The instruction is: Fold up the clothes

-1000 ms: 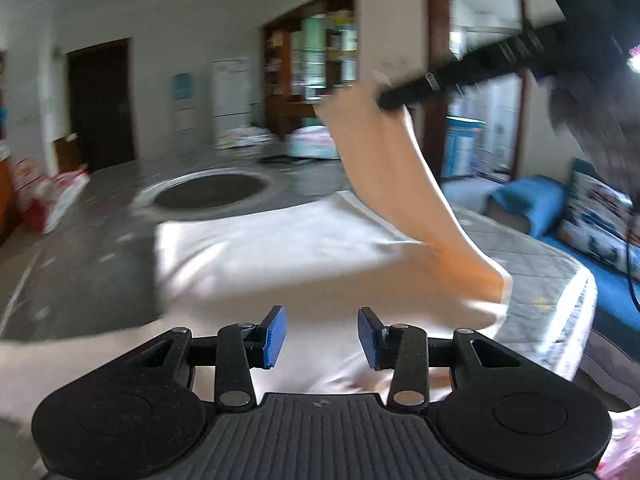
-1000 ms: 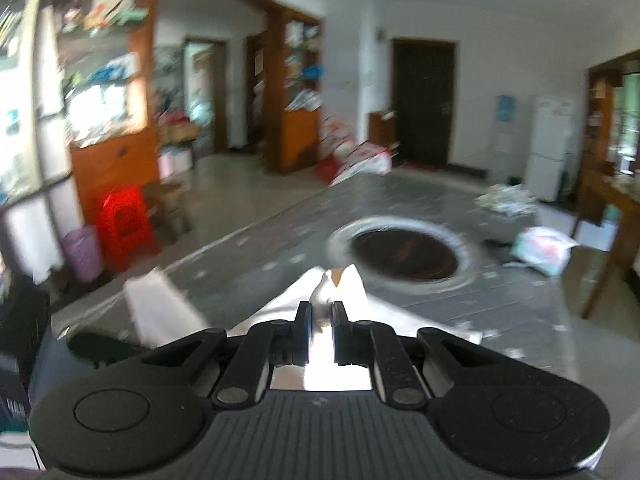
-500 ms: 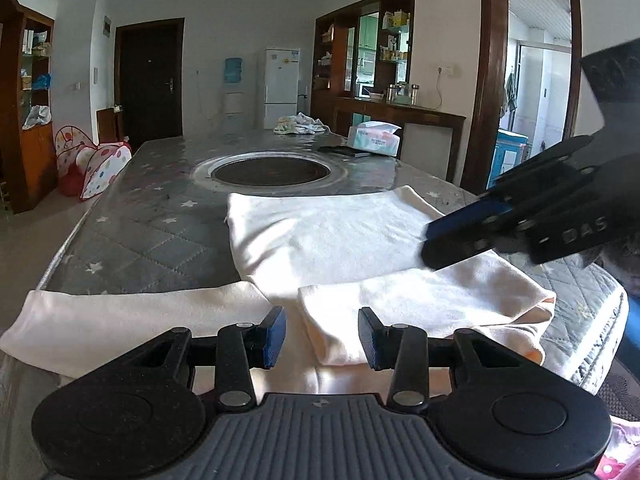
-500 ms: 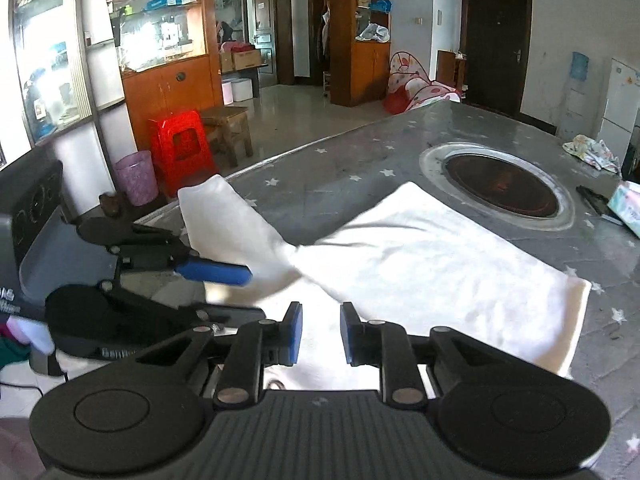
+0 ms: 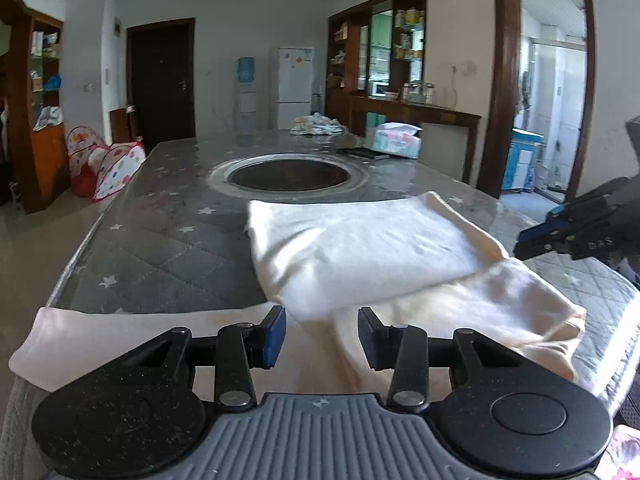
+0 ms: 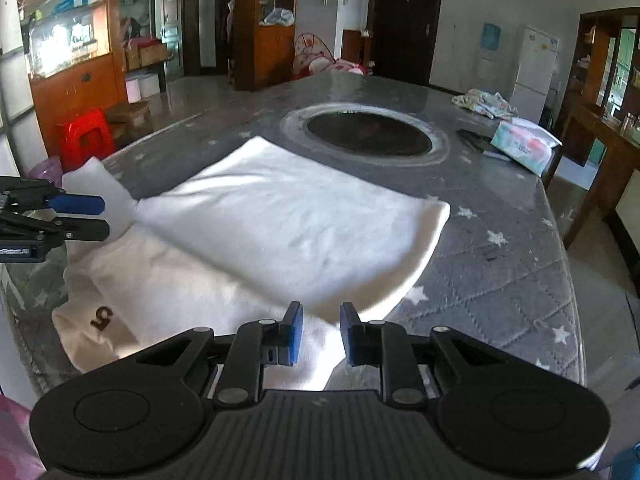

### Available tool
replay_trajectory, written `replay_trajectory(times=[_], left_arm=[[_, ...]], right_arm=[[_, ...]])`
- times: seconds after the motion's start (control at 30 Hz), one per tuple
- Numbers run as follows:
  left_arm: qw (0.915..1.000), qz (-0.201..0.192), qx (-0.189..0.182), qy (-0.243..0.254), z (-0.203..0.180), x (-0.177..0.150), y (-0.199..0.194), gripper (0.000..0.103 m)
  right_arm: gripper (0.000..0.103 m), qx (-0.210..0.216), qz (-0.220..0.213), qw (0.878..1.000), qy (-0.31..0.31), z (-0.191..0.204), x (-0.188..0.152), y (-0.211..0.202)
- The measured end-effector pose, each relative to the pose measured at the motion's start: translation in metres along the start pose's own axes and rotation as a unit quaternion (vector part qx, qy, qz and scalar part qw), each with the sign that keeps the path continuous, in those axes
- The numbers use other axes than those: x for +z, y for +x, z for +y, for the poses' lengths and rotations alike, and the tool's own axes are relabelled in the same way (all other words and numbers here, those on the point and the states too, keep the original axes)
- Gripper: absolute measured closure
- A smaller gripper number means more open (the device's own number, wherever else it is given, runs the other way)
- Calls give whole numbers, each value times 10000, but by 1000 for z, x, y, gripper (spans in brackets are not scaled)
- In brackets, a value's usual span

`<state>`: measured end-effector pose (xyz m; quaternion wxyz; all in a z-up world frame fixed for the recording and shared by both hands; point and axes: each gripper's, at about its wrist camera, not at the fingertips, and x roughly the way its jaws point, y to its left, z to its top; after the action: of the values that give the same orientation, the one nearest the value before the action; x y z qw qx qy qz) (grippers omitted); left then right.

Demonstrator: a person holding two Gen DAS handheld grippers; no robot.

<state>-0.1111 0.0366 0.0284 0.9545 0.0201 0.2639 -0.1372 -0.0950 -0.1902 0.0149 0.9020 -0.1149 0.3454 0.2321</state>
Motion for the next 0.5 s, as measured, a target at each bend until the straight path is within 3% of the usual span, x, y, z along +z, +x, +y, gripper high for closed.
replay_trajectory(times=[0.2, 0.5], left_arm=[[9990, 214, 273, -293, 18, -2, 16, 61], [9974, 359, 533, -327, 32, -12, 21, 61]], right_arm=[[84, 145, -21, 9999, -84, 7, 2, 23], [83, -144, 136, 9998, 18, -5, -16, 26]])
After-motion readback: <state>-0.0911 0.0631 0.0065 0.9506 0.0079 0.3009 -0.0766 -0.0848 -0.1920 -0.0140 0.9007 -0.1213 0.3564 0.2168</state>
